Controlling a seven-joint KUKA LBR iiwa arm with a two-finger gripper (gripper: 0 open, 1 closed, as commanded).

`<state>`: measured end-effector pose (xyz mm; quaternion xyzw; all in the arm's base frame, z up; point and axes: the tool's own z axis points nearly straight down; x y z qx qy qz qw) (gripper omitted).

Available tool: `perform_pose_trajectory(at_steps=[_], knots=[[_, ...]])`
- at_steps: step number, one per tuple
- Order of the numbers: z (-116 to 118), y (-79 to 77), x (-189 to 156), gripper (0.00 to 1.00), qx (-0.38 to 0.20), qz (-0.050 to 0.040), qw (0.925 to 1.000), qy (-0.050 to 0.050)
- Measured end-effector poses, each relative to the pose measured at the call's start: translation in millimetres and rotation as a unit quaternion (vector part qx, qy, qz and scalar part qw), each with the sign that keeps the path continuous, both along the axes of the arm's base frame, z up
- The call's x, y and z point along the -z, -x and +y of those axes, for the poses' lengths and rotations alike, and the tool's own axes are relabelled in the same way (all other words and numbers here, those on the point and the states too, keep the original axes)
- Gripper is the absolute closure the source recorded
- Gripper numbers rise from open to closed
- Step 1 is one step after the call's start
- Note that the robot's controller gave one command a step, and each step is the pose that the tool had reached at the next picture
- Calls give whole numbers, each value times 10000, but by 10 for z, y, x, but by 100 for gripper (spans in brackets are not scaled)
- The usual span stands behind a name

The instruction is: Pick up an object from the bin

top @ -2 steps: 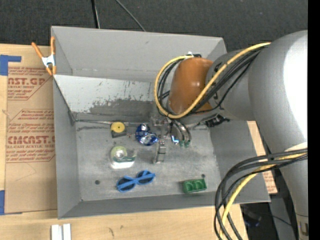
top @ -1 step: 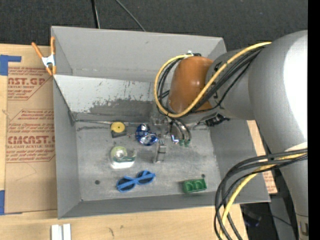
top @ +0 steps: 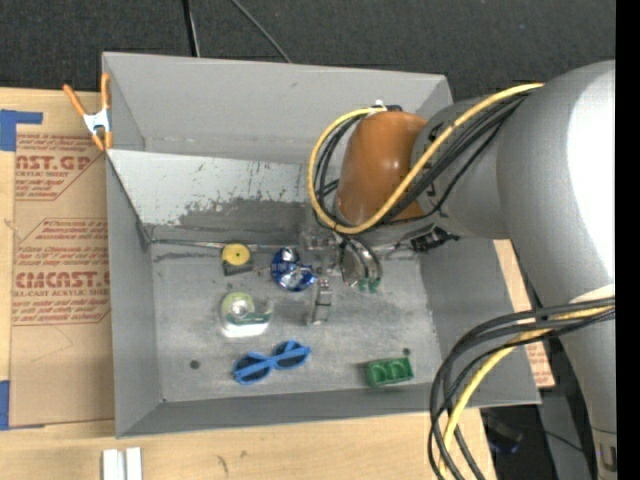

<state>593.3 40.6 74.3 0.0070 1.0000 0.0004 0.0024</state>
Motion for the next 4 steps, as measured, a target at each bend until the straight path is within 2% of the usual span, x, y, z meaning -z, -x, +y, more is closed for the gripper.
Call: perform_pose_trajectory(at_steps=[1,2,4], knots=[[2,-11,-7,0,0,0,10000,0],[-5,-23,-30,100,0,-7,10000,7],[8,-58,-908,100,-4,-13,10000,-1]])
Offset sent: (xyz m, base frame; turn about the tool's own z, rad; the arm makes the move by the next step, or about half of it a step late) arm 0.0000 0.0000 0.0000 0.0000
